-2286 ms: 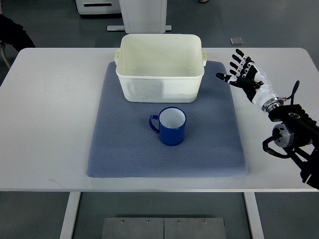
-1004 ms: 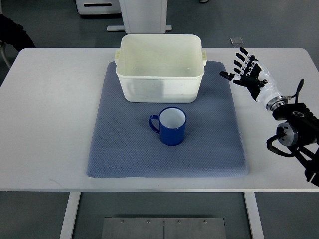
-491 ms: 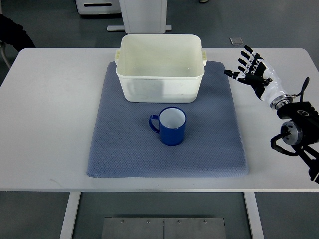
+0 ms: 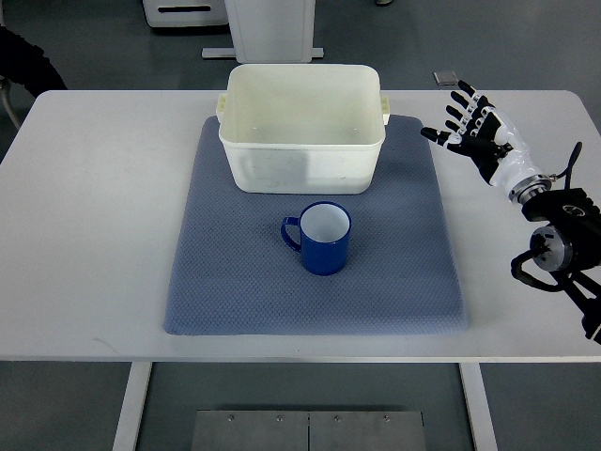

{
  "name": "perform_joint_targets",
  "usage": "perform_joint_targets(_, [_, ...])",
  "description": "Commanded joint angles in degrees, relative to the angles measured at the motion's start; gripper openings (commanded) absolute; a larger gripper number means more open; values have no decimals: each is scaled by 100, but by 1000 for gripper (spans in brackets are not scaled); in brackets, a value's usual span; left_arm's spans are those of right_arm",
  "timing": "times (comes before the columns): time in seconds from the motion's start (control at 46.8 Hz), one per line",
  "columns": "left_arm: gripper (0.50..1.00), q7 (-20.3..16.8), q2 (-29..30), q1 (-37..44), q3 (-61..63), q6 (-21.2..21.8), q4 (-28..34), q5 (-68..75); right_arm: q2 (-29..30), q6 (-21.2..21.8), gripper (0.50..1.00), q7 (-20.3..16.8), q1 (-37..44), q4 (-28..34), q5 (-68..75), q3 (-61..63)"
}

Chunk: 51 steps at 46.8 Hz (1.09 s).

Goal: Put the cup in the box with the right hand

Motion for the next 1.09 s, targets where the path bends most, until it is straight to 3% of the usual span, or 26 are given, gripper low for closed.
perform_joint_targets(0.0, [1000, 0, 0, 0, 0, 0, 0, 1, -51, 27, 1000, 1, 7, 127, 0, 94])
perform_joint_targets(0.299, [1000, 0, 0, 0, 0, 0, 0, 1, -315, 370, 1000, 1, 7, 838, -27, 173])
perform_joint_targets(0.833, [1000, 0, 0, 0, 0, 0, 0, 1, -517, 1680, 1000, 115, -116, 1850, -1116, 33])
perform_joint_targets(1.068, [1000, 0, 0, 0, 0, 0, 0, 1, -500, 1715, 1000, 124, -124, 1885, -1591, -327])
